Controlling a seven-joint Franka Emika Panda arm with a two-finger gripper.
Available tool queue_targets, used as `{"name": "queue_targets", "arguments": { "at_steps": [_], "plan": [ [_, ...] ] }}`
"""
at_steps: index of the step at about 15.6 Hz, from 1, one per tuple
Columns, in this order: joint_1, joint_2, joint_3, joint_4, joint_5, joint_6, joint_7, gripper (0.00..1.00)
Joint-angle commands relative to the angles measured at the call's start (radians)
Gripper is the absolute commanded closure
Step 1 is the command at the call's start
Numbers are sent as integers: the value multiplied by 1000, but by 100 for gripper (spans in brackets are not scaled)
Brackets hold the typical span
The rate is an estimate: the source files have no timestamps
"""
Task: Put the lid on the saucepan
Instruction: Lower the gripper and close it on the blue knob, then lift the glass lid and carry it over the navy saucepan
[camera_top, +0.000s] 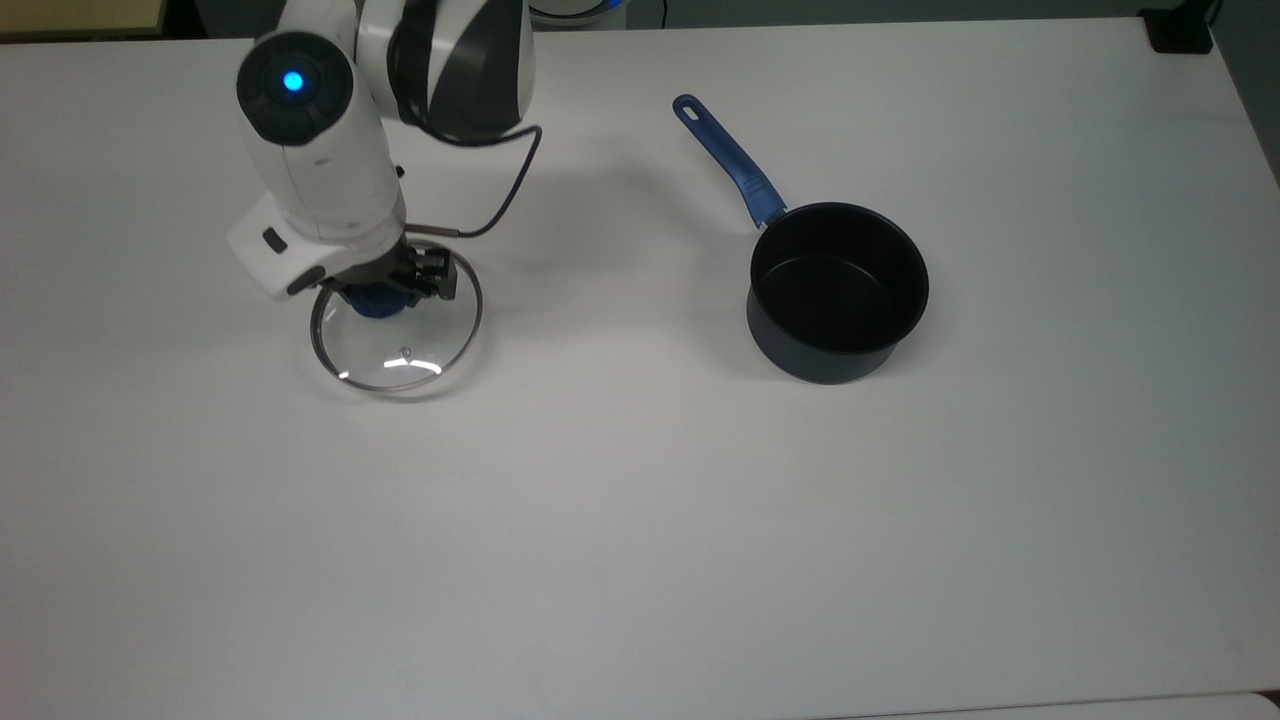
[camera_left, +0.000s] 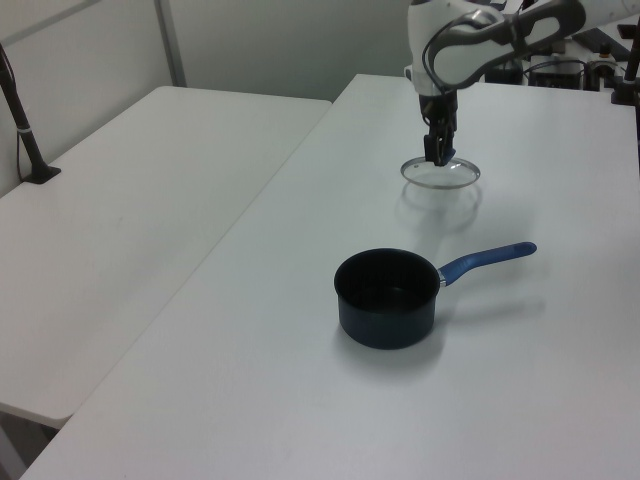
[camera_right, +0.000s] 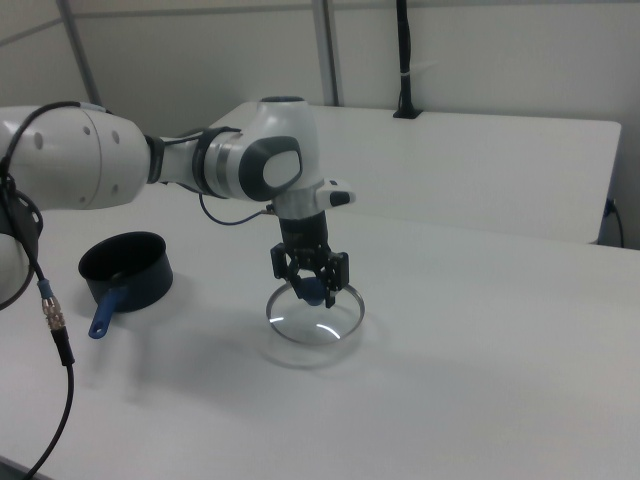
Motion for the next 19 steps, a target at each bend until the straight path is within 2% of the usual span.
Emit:
{"name": "queue_targets", "arguments": {
  "at_steps": [1,4,8,10,18,19],
  "plan": [
    [18,-46,-6,-4,-14,-38,11,51],
    [27,-98,5,22,-19,-92,11,51],
    [111,-105,3,120,-17,-231,20,51],
    [171,-106,2,125,-17,-259,43,51],
    [434,-97,2,163,-60,-273,325,51],
    [486,-97,0,163,-62,-275,363,51]
  ]
}}
